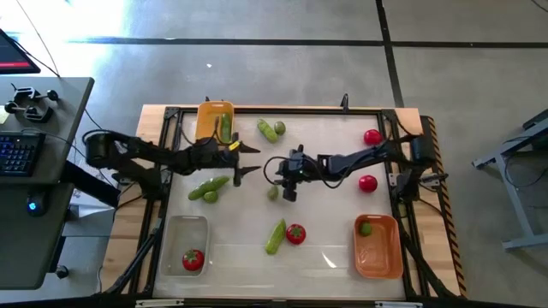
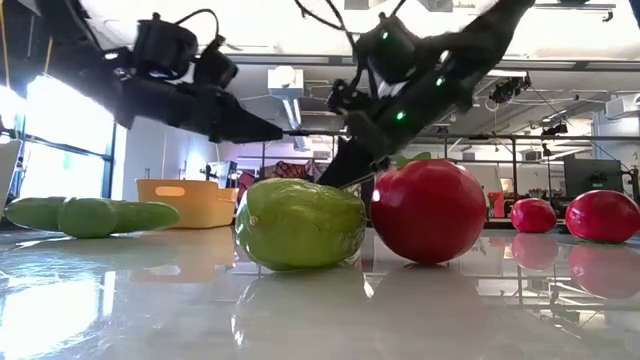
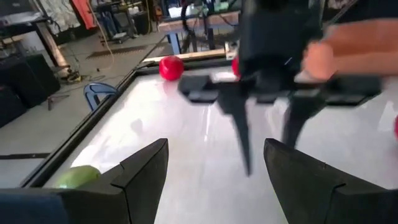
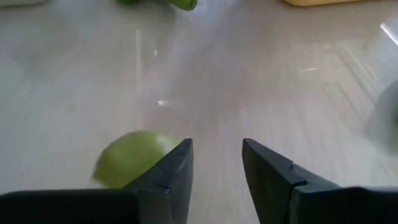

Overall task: Sort produce into baskets
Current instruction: Put the red tomato into the gray bin

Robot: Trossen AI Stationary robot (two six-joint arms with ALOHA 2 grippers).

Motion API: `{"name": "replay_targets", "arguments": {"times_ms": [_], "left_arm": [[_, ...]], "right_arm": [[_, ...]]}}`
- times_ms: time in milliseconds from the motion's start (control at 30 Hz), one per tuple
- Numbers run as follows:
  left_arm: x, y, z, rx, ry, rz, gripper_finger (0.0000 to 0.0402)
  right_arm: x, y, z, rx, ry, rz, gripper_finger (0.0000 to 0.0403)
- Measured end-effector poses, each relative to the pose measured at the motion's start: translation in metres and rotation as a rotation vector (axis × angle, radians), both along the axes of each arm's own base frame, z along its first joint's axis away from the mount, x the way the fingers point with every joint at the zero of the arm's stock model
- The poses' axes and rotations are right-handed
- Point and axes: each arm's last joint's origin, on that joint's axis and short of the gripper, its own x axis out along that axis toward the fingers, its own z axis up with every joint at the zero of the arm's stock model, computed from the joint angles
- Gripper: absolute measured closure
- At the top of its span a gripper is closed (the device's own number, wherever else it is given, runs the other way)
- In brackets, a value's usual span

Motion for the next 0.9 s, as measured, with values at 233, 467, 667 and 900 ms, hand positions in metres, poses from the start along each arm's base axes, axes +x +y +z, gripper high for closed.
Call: {"name": "replay_targets", "arguments": {"times_ms": [233, 467, 667, 900], "left_arm": [[0.026, 0.005, -0.005, 0.0, 0.022, -0.075, 0.0149], [0.034, -0.001, -0.011, -0.054, 0.037, -0.194, 0.0149], [0.037, -0.016, -0.011, -0.049, 0.043, -0.255, 0.0149], [0.04, -0.036, -0.013, 0.0, 0.058, -0.323, 0.0149]], "right_arm": [[-0.02, 0.03, 0.025, -0.027, 0.083, 0.021, 0.028], [-0.034, 0.062, 0.035, -0.014, 0.144, 0.149, 0.028], [-0.035, 0.09, 0.042, 0.113, 0.136, 0.222, 0.028], [-0.041, 0.126, 0.07, 0.134, 0.252, 0.164, 0.027]]}}
